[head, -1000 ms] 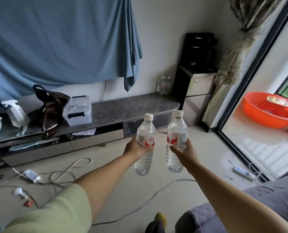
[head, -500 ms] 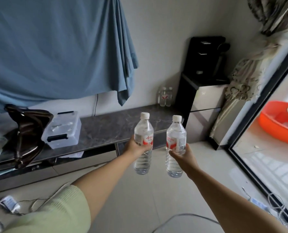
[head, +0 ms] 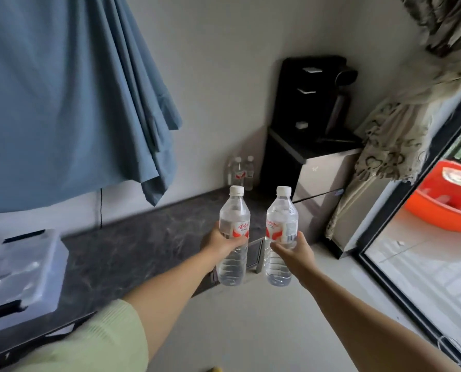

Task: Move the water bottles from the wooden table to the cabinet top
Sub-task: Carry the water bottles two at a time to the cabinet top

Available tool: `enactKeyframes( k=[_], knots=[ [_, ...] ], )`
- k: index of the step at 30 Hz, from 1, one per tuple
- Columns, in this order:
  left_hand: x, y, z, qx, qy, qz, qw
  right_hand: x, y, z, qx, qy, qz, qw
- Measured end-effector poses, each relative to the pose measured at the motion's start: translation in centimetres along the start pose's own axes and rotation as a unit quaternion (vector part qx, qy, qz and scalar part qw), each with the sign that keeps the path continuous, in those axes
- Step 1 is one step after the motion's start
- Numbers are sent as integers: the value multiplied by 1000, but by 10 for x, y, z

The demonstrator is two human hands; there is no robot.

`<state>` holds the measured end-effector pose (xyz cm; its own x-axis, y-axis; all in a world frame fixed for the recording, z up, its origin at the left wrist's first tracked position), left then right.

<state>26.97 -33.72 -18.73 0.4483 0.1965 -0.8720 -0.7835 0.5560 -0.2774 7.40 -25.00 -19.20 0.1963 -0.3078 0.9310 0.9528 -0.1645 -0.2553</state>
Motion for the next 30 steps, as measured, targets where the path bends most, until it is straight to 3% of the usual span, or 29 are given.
enactKeyframes(
  k=[8,21,30],
  knots=[
    [-35,-46,-127,-3,-21,-16,1000,25,-17,-128,-22,35,-4,999],
    [-73,-67,-333,-26,-71,39,996,34,-58,-378,57,70,36,995],
    [-34,-90,-427,-17,-143,33,989,-9,-36,-486,71,136,-3,988]
  ],
)
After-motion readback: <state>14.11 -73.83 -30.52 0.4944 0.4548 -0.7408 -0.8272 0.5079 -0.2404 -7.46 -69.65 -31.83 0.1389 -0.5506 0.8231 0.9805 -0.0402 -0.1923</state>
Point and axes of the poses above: each hand's wrist, its own z-axis away from the middle knuckle, its own y-axis out of the palm, x = y × z, the point moved 3 cm from there along -z, towards the middle knuckle, and after that the axes turned 15 degrees about x, right-handed, at the moved point
